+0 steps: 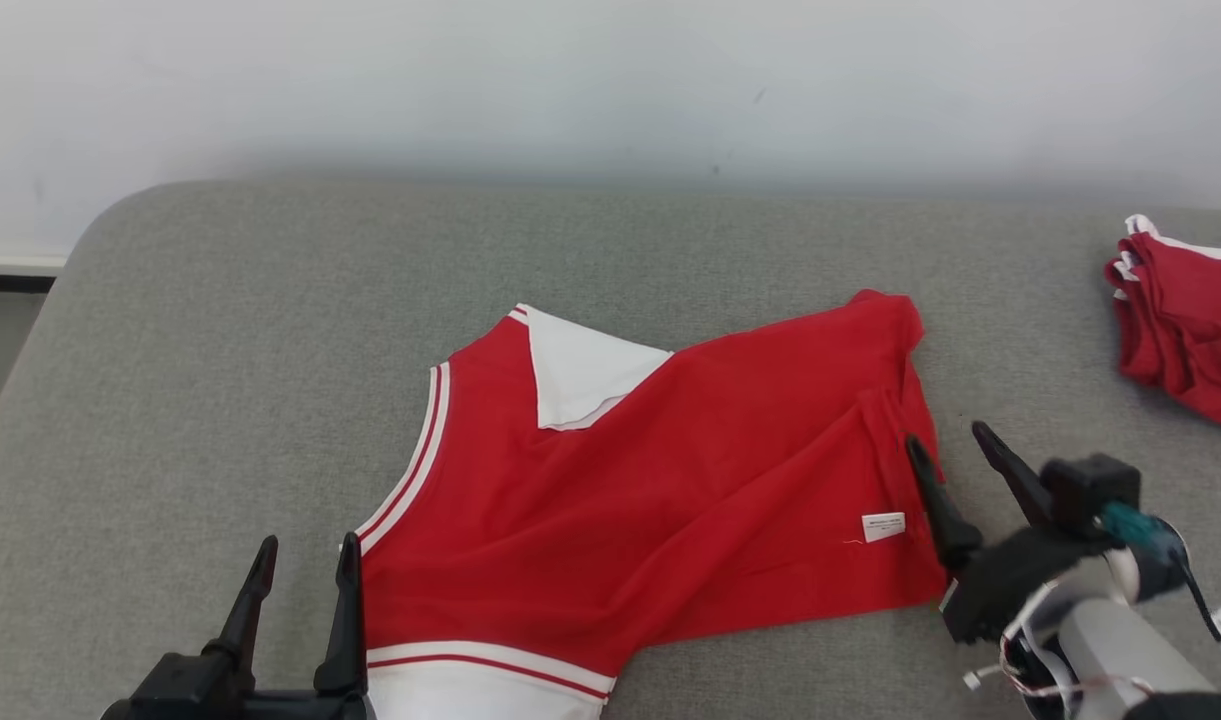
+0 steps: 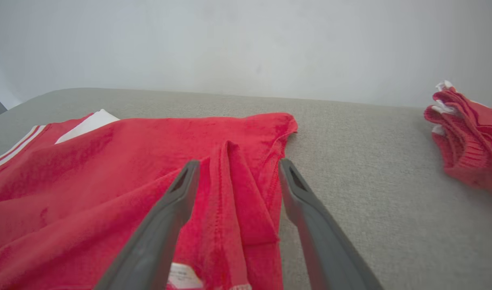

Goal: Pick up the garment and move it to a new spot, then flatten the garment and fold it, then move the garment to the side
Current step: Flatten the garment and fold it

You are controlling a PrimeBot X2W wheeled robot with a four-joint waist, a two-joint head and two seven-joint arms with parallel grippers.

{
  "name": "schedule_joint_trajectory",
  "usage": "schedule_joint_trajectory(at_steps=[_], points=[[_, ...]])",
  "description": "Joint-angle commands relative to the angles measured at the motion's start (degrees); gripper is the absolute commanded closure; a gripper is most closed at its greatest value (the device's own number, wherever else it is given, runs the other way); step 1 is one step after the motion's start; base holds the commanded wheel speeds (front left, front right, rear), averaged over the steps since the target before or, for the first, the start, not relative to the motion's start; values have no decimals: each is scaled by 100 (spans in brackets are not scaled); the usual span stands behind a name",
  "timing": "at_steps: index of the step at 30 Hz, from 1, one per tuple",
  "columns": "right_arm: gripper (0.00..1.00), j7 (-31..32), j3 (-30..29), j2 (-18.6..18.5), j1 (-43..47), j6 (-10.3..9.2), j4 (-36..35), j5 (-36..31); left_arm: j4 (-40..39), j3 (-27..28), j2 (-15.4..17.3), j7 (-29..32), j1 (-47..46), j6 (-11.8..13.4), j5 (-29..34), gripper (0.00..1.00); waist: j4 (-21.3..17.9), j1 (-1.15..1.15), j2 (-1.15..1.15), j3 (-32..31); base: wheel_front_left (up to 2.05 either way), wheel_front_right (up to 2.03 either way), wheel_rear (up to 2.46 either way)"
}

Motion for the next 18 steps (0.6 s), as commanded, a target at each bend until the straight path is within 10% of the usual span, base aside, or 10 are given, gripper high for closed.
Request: schedule_joint_trajectory(at_steps=[1,18], points=[[0,-54,-40,-79,220,-16,-157,3,-23,32,-16,-19,92,5,27,0,-98,0,0,-90,0,0,0],[0,-96,-1783,476,2838,-16,-2849,-1029,-71,158,-19,-19,396,5,164,0,-249,0,0,-504,0,0,0]])
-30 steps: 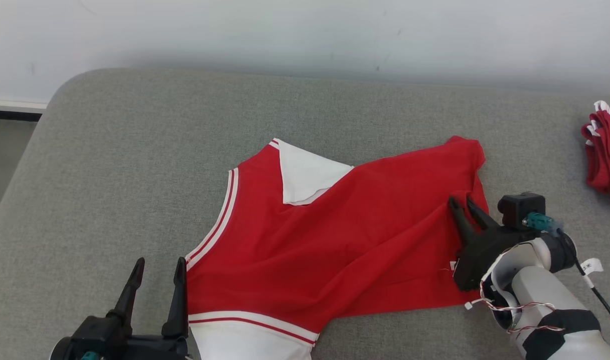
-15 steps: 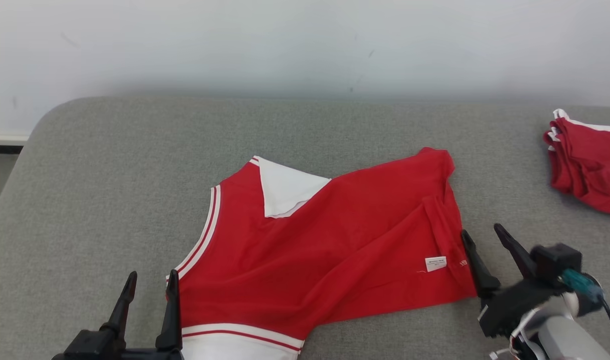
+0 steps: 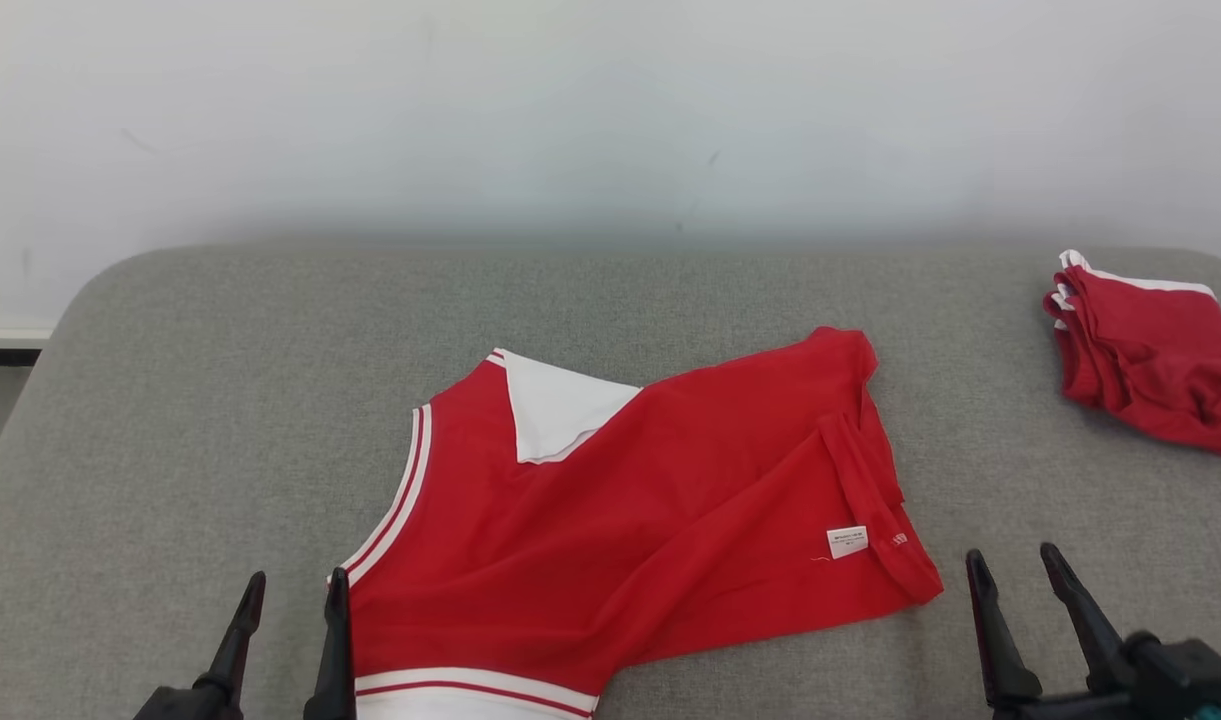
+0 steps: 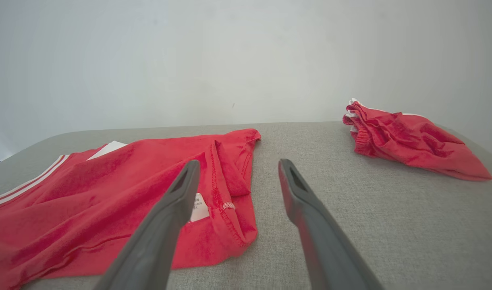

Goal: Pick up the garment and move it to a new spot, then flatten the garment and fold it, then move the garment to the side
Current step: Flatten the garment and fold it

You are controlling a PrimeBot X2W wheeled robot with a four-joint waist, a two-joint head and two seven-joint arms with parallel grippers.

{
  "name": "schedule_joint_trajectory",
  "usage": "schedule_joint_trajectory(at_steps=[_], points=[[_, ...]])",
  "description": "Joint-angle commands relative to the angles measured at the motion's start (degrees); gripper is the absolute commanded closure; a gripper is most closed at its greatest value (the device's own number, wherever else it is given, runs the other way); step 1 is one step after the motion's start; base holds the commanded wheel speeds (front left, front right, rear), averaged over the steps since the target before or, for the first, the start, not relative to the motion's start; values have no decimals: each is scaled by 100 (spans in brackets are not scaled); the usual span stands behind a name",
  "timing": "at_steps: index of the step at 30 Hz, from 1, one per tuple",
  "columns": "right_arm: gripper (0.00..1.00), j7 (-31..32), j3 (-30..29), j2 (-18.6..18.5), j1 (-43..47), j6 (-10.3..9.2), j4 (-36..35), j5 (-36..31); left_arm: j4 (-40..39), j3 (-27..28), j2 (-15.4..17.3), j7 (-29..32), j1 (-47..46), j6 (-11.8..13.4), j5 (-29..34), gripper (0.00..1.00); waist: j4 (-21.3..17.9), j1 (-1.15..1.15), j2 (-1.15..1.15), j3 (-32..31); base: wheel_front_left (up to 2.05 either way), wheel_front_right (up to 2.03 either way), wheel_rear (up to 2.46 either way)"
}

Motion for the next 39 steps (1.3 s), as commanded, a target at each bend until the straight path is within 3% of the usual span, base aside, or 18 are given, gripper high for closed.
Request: schedule_joint_trajectory(at_steps=[1,8,16,27,33,39], points=[[0,-22,-123,107,187,-16,-151,-89,-24,41,3,-19,101,5,48,0,1,1,0,-62,0,0,0],[0,-24,-600,545,738,-16,-755,-328,-75,213,59,-19,238,5,111,0,-88,1,0,-187,0,0,0],[0,-23,-799,571,865,-16,-832,-325,-13,288,309,-19,372,5,278,0,-178,1,0,-229,0,0,0],[0,-24,-830,706,921,-16,-726,-352,79,488,226,-19,618,26,468,0,-50,1,0,-261,0,0,0],[0,29,-567,520,689,-16,-518,-360,407,264,185,-19,595,10,336,0,66,1,0,-210,0,0,0],[0,322,-217,277,186,-16,38,-487,998,-406,275,-19,469,9,70,0,165,1,0,-103,0,0,0]])
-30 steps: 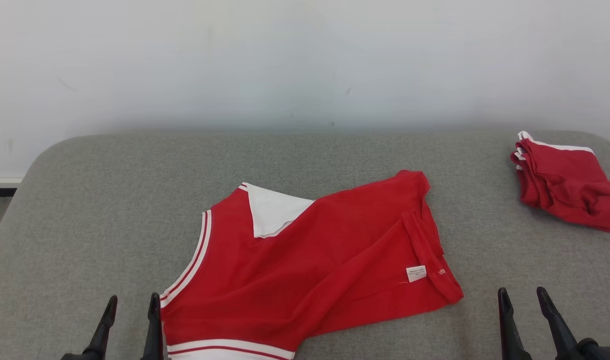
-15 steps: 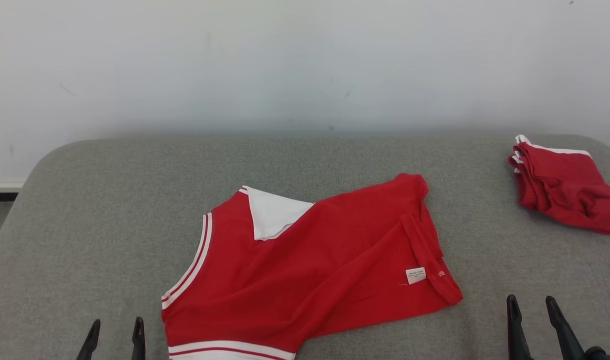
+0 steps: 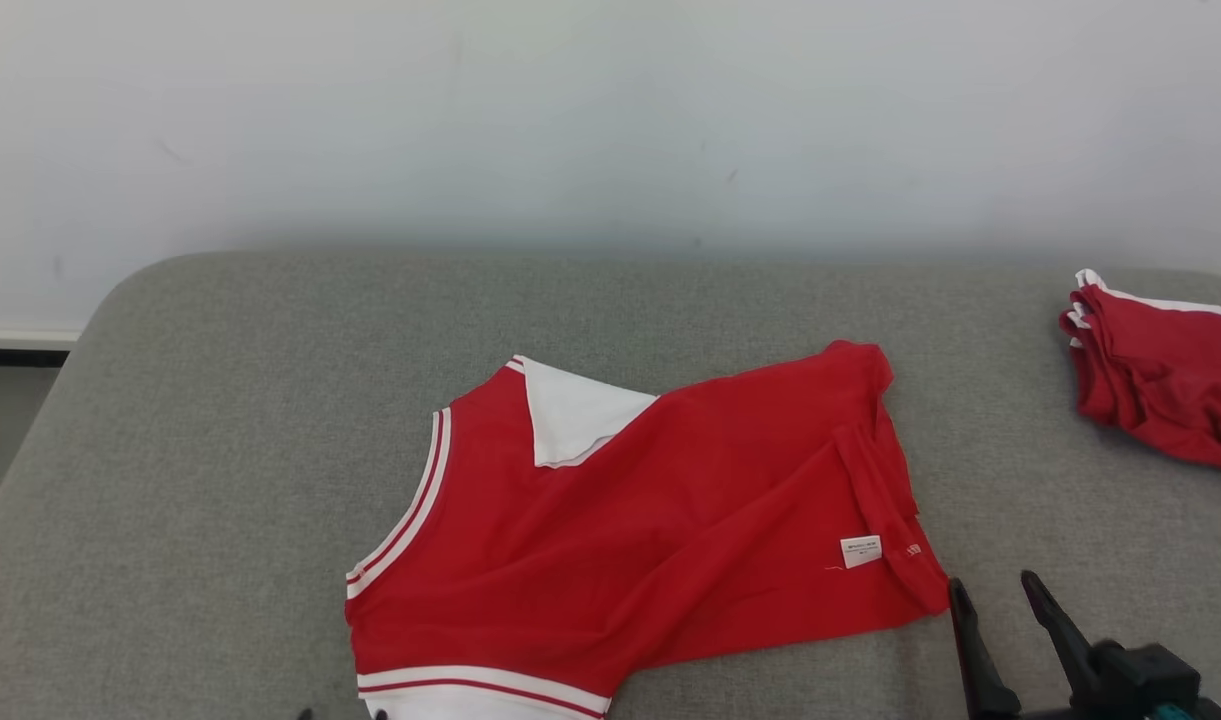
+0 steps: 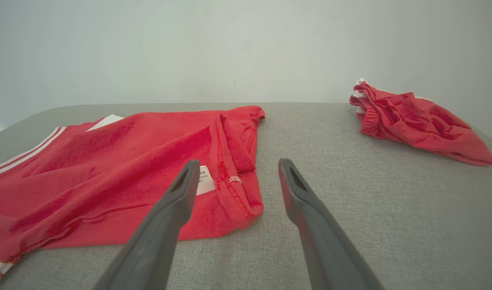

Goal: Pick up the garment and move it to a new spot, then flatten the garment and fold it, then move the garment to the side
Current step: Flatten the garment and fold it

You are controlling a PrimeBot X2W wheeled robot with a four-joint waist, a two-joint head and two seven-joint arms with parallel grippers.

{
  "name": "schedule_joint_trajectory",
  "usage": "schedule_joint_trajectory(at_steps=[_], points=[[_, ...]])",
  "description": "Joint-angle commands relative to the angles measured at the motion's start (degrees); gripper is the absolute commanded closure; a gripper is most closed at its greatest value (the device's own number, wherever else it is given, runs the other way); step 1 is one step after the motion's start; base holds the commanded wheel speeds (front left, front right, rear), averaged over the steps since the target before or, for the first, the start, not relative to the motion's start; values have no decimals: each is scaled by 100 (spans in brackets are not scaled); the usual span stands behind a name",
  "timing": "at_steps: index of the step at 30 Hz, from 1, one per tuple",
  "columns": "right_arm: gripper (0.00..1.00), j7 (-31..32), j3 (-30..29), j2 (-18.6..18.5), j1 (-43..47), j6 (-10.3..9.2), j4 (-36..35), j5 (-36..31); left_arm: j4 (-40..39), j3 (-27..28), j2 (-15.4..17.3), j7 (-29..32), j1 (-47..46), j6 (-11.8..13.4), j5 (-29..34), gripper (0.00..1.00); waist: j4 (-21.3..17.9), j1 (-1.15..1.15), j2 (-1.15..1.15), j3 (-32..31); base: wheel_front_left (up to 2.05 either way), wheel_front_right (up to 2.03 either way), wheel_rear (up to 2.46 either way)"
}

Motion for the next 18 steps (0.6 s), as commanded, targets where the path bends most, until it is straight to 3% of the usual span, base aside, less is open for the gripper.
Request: schedule_joint_trajectory(at_steps=[1,9,18], points=[[0,20,32,-45,-122,-16,73,-39,75,-62,43,-19,-91,9,-57,0,37,0,0,56,0,0,0],[0,82,405,-218,-886,-16,1106,-327,859,-754,99,-19,-445,7,-571,0,157,0,0,223,0,0,0],[0,36,810,-263,-1722,-16,2155,-763,1519,-1029,152,-19,-794,6,-926,0,103,0,0,362,0,0,0]])
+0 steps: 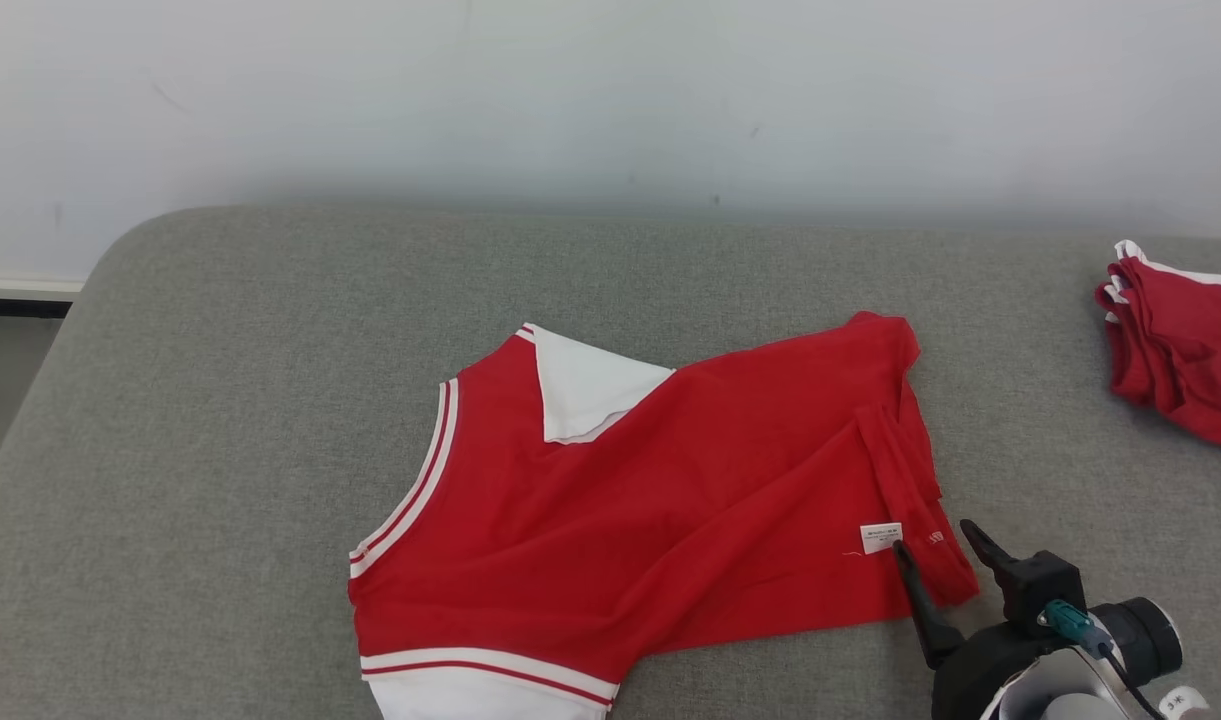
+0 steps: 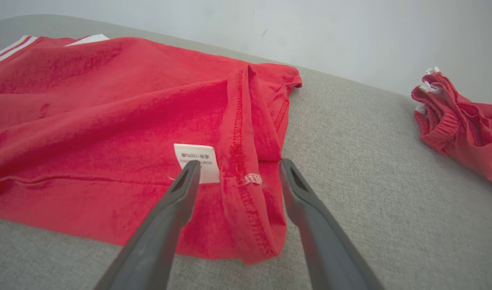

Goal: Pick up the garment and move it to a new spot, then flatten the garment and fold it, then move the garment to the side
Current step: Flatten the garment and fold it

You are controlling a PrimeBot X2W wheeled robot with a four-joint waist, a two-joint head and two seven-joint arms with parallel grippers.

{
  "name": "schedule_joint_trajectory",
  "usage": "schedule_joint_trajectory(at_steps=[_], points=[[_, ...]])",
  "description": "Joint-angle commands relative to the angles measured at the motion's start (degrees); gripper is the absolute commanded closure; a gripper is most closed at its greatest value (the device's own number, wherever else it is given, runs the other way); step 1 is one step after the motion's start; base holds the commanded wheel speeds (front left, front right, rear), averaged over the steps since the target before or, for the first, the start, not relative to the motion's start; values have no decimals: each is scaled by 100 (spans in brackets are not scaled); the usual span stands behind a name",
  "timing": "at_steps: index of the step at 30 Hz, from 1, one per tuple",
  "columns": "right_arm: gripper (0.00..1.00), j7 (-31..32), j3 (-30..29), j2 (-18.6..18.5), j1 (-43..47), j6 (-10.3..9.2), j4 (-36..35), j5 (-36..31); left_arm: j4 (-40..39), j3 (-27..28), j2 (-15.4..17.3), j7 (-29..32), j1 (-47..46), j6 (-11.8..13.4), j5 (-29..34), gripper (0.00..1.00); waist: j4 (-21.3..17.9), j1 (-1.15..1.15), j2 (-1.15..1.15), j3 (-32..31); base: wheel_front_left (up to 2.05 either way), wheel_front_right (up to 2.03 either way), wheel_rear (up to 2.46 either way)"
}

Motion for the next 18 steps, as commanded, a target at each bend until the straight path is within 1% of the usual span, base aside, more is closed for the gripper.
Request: schedule_joint_trajectory(at_steps=[1,12,13,14,15,16,17,18], points=[[0,-41,92,-24,-174,-16,205,-101,94,-12,21,-19,-83,6,-90,0,-17,-1,0,32,0,0,0],[0,-146,315,-74,-702,-16,1187,-352,400,-193,-40,-13,-257,6,-380,0,68,-1,0,83,0,0,0],[4,-165,324,-64,-754,-16,1258,-370,431,-211,-51,-13,-297,6,-426,0,79,-1,0,107,0,0,0],[27,-181,332,-45,-795,-16,1320,-391,455,-233,-54,-12,-329,6,-460,0,84,-1,0,117,0,0,0],[57,-193,343,-51,-842,-16,1388,-447,493,-285,-76,-11,-355,6,-516,0,88,-1,0,132,0,0,0],[74,-218,339,-41,-881,-16,1446,-473,517,-358,-106,-6,-384,5,-583,0,92,-1,0,146,0,0,0],[100,-234,329,-25,-916,-16,1495,-498,529,-401,-124,2,-428,5,-627,17,98,-1,0,159,0,0,0],[100,-263,315,-13,-945,-16,1542,-511,548,-471,-129,2,-467,2,-678,60,105,-1,0,165,0,0,0]])
